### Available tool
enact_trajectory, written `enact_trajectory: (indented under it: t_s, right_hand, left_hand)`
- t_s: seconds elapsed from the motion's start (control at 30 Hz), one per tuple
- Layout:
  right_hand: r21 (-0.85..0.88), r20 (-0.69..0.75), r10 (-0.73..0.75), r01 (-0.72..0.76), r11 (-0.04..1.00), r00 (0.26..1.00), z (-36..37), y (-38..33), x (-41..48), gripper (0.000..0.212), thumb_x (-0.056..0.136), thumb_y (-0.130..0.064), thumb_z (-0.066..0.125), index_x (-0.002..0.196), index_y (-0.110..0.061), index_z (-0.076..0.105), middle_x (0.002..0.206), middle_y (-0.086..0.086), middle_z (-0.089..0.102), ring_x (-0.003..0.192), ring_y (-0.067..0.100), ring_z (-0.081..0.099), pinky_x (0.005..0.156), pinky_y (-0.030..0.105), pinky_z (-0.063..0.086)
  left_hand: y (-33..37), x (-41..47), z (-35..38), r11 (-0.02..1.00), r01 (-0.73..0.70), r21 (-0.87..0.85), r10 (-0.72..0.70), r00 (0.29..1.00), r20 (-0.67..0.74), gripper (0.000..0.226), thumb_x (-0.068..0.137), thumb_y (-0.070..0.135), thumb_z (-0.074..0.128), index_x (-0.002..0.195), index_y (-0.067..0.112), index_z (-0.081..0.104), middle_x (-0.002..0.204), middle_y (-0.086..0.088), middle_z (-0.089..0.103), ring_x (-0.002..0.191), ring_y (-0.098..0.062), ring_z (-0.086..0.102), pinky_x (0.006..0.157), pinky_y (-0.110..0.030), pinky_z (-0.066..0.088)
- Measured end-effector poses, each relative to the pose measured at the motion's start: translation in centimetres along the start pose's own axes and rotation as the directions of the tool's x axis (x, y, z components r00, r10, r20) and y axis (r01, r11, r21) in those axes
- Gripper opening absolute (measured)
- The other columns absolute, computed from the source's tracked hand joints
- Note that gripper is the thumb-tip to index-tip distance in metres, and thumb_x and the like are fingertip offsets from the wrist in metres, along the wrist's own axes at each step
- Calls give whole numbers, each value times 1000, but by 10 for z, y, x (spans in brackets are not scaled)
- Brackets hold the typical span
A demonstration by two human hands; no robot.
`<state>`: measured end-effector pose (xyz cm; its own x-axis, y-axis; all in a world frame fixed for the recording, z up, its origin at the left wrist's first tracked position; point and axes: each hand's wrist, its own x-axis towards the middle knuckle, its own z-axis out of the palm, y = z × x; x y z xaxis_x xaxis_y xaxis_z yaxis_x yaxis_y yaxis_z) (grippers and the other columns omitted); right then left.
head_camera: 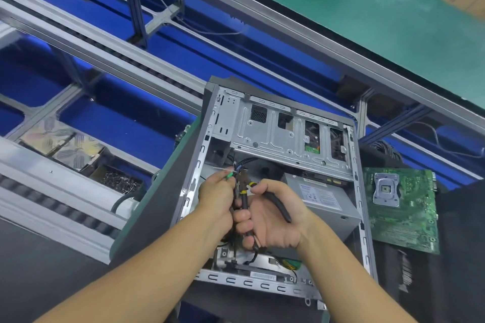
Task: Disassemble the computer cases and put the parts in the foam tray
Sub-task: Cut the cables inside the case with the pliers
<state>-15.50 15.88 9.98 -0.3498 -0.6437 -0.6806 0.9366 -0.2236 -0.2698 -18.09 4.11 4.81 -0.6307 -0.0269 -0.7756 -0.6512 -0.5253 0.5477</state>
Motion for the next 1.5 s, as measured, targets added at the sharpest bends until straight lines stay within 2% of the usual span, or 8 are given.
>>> enact_trajectory:
  t_s: [0.2,0.33,0.67,0.9,1.1,1.2,1.4,1.5]
  right_hand:
    - [27,55,-21,19,999,998,-3,4,0,22,84,-34,46,90,-14,48,80,1,30,68,15,35,64,31,40]
    - [43,54,-41,39,998,998,-5,6,2,23,84,-35,44,90,-13,47,80,1,29,68,15,34,63,32,40]
    - [137,17,-99,96,986,995,-5,8,9,23,83,-32,45,87,-10,49,77,3,30,64,16,33,59,30,33]
    - [35,-113,-180,185,982,977,-4,12,20,16,84,-30,45,83,-15,51,73,1,27,60,14,24,56,29,21]
    - [14,-176,-217,223,975,960,-6,17,24,14,87,-28,48,84,-15,53,65,1,36,48,13,30,41,22,24]
    - [-59,-212,-253,246,967,944,-4,20,26,10,86,-26,50,84,-16,51,64,3,36,48,14,30,42,23,25]
    - [-132,-326,-320,293,947,889,5,22,27,19,91,-9,39,76,-17,47,58,2,30,47,14,23,43,20,27]
    - [-142,-303,-354,325,935,885,10,25,18,15,88,-6,37,80,-16,47,60,3,26,49,15,21,43,22,27]
  left_hand:
    - [-1,1,0,999,-29,40,30,999,-16,23,100,6,51,105,22,67,80,-8,68,47,-16,43,39,-20,39]
    - [-1,0,1,998,-40,56,41,999,-26,23,99,5,53,104,21,68,84,-9,70,45,-15,42,38,-21,37]
    - [1,-2,2,999,-11,47,14,998,-63,27,100,5,49,103,24,69,71,-8,60,36,-10,40,33,-18,34]
    - [2,-2,1,996,-24,83,30,996,-79,28,99,6,50,99,26,70,76,-9,61,35,-9,42,41,-22,41]
    - [1,-4,2,993,-73,91,81,993,-87,33,98,-3,45,95,19,68,72,-3,67,36,-5,52,39,-18,43]
    - [1,-5,2,992,-73,107,82,993,-89,32,98,-4,44,97,18,68,69,-3,65,33,-5,46,38,-18,39]
    - [2,-5,1,990,-84,116,94,992,-79,31,99,-3,43,100,17,67,68,0,68,43,-8,56,43,-20,46]
    - [2,-6,2,993,-71,95,77,995,-65,32,96,-5,43,104,16,66,65,-2,66,44,-12,55,44,-22,47]
